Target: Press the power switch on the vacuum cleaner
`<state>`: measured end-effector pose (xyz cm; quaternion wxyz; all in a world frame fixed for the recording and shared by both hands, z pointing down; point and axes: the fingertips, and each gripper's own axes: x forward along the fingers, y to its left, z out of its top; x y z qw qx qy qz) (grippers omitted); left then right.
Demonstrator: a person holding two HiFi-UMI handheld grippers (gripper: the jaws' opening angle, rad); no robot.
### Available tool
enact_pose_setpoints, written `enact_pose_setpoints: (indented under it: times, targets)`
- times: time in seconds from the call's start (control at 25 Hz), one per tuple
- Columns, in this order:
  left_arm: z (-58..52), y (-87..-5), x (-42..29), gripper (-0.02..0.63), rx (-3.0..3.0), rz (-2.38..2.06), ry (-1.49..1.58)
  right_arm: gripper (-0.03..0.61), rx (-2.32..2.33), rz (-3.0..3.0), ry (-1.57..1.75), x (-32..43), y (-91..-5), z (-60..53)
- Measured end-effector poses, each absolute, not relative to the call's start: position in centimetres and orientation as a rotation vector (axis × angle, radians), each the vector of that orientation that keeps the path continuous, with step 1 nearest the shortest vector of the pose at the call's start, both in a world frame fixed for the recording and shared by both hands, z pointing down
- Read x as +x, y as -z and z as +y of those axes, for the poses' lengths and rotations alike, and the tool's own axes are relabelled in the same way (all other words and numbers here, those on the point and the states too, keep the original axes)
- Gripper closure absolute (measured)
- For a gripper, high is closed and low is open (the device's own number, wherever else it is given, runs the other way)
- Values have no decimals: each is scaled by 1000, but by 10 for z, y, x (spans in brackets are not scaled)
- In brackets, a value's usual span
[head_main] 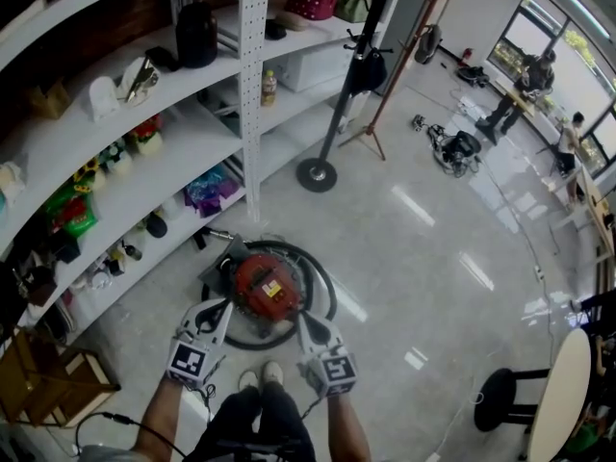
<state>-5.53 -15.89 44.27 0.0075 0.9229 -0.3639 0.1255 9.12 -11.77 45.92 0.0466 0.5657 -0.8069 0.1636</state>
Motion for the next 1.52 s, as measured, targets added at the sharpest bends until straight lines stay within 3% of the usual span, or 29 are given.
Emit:
enact_pose_setpoints:
  times: [0.56,1.52]
  targets:
    - [-132,-358,-57,606,2960,-1156,-318,566,1751,-2501,-419,86,-384,-94]
    - [-120,-295,-67,606,3041,-1223,-228,566,1835,-2502,-295,97,-320,-70]
